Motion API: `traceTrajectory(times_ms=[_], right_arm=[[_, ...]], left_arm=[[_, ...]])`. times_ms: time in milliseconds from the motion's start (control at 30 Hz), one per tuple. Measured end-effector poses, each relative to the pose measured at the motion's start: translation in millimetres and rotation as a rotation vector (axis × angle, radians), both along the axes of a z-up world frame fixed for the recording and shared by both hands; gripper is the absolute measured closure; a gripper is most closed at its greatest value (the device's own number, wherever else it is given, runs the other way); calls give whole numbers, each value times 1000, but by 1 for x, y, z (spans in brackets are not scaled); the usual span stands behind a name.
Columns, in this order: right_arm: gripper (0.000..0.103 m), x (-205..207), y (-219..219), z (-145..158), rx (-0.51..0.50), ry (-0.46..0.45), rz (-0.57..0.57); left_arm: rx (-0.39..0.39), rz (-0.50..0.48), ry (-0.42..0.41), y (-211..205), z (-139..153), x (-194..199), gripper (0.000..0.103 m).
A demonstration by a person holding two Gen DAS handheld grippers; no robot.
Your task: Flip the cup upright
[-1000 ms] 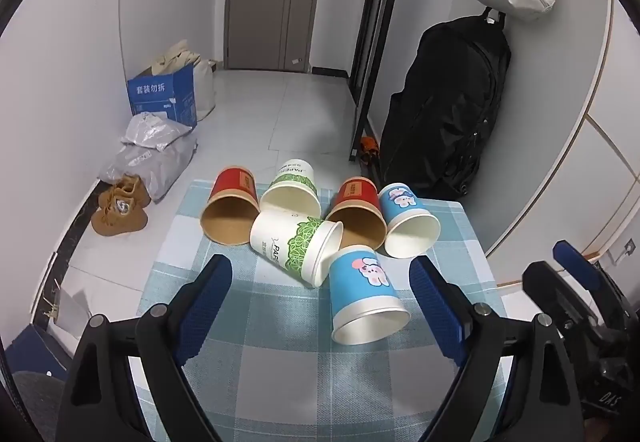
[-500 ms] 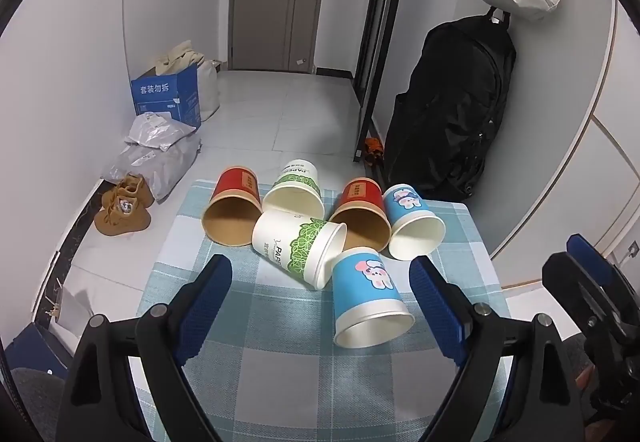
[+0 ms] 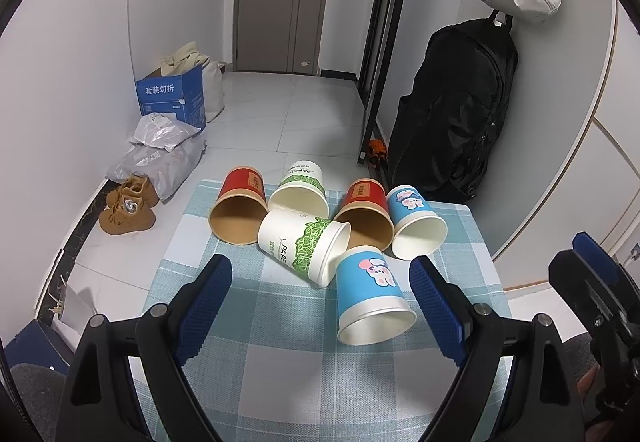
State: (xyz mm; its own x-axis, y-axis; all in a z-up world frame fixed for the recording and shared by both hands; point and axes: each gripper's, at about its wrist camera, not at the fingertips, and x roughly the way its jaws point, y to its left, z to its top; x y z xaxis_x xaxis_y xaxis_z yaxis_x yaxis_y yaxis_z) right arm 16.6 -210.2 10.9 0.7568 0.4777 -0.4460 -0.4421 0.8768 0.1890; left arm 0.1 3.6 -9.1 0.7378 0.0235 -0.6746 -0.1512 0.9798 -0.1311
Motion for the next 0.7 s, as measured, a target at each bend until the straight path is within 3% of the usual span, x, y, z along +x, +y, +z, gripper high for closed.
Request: traceTrajectory(times_ms=[700], right_arm=[[0,-4,3,2,-22,-16,-12]], left_arm=[[-37,-5,7,10,-2,-2,16]])
